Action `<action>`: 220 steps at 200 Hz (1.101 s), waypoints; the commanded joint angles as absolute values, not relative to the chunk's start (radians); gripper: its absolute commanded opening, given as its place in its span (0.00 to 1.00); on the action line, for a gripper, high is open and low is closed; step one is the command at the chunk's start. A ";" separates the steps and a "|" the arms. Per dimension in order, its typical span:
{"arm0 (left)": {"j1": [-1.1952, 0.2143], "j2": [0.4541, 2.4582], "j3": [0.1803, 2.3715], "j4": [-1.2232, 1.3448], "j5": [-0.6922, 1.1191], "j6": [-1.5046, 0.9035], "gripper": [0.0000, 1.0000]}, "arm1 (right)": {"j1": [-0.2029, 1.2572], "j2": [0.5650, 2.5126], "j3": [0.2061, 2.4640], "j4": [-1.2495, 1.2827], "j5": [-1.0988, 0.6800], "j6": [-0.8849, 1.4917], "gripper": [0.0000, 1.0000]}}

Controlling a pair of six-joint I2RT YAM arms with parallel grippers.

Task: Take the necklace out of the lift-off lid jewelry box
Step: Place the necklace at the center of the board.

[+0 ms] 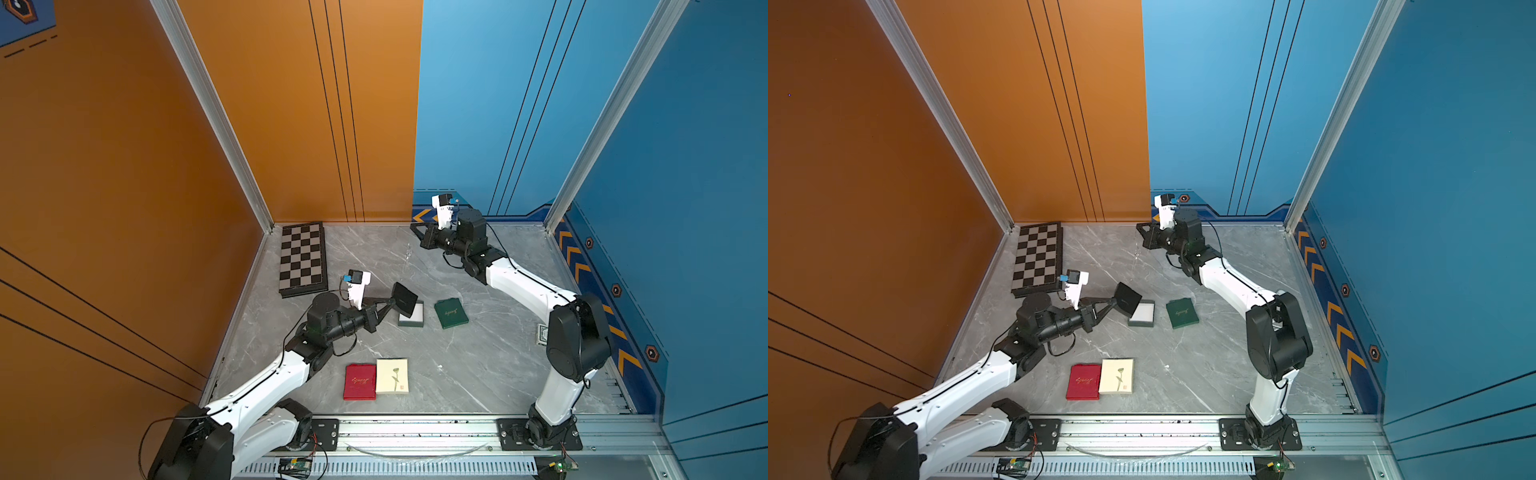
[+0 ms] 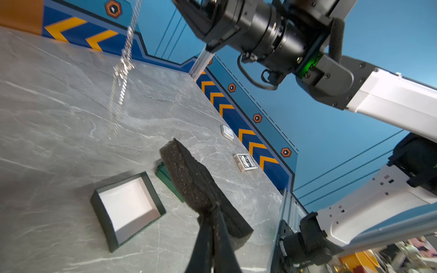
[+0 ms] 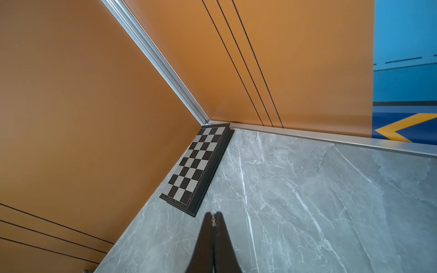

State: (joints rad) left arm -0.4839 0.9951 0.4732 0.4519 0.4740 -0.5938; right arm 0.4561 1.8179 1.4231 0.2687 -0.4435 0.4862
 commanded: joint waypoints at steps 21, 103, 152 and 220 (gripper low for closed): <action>-0.471 0.835 0.456 0.275 0.239 -0.522 0.00 | 0.475 1.893 1.455 0.275 -0.459 0.478 0.00; -0.453 0.629 0.452 0.103 0.031 -0.470 0.00 | 0.543 2.004 1.474 0.321 -0.449 0.499 0.00; -0.446 0.635 0.472 0.070 0.049 -0.465 0.00 | 0.567 2.132 1.560 0.336 -0.459 0.525 0.00; -0.440 0.572 0.472 0.010 0.013 -0.453 0.00 | 0.626 2.311 1.725 0.321 -0.457 0.547 0.00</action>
State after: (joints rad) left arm -0.4500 0.6044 0.4618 0.0467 0.0494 -0.4786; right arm 0.6006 2.2711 1.6489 0.3241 -0.4473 0.5312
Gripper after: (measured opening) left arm 0.045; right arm 0.047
